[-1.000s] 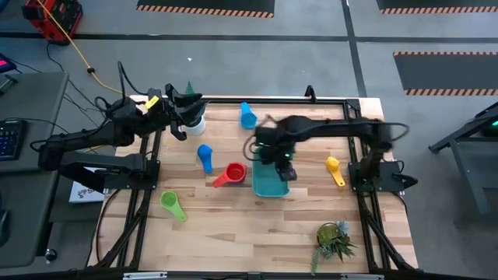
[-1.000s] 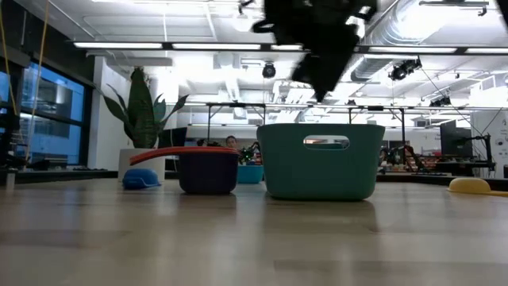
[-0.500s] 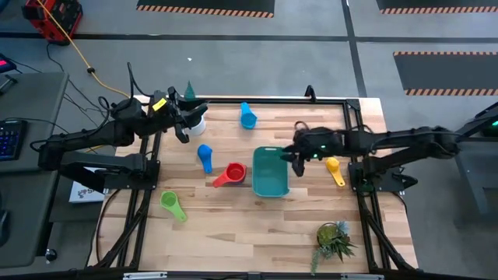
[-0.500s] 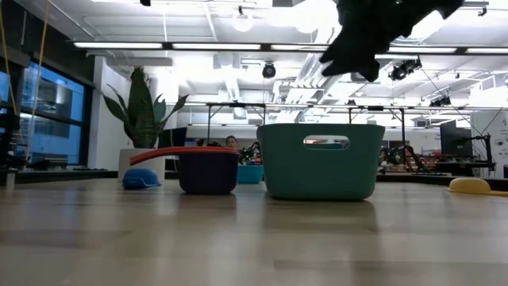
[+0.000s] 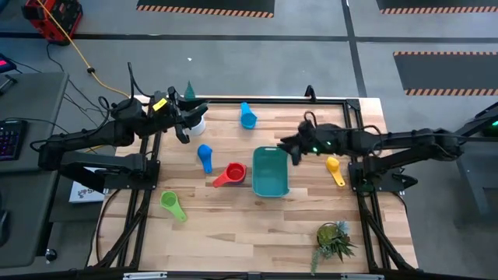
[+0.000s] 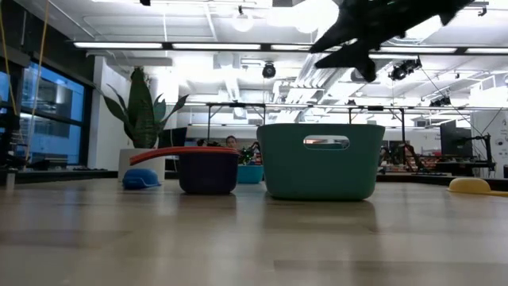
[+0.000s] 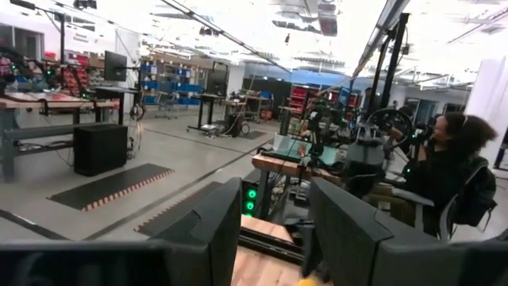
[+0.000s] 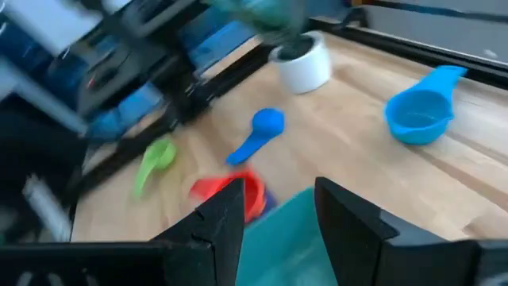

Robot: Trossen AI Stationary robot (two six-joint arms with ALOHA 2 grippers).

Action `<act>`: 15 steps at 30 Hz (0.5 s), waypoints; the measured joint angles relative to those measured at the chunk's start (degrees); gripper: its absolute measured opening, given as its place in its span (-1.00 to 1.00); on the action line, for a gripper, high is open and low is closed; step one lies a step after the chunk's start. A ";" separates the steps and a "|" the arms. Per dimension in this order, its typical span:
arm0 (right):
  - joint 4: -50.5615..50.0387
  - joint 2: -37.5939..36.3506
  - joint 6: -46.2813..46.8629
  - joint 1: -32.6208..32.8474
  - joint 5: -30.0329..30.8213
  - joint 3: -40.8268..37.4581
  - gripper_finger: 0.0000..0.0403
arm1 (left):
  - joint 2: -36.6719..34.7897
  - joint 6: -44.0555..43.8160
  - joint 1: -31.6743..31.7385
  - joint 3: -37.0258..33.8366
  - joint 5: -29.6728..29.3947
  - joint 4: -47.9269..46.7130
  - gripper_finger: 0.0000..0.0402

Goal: Nest measuring cups in basket
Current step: Stack the light blue measuring cup on top of the red measuring cup

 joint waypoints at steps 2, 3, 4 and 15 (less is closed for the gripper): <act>-0.70 4.21 1.38 -2.24 -0.06 3.41 -0.28 | 0.00 -0.02 0.00 0.00 -0.16 0.02 -0.29; -2.11 6.73 1.81 -3.46 -0.19 5.93 -0.28 | 0.06 -0.04 0.01 0.00 -0.18 0.04 -0.29; -4.19 9.42 2.45 -4.76 -0.01 8.80 -0.28 | 0.21 -0.15 0.02 0.00 -0.20 0.08 -0.29; -25.36 40.48 12.04 -16.09 -3.21 40.68 -0.28 | 0.28 -0.55 0.00 -0.02 -0.10 0.09 -0.29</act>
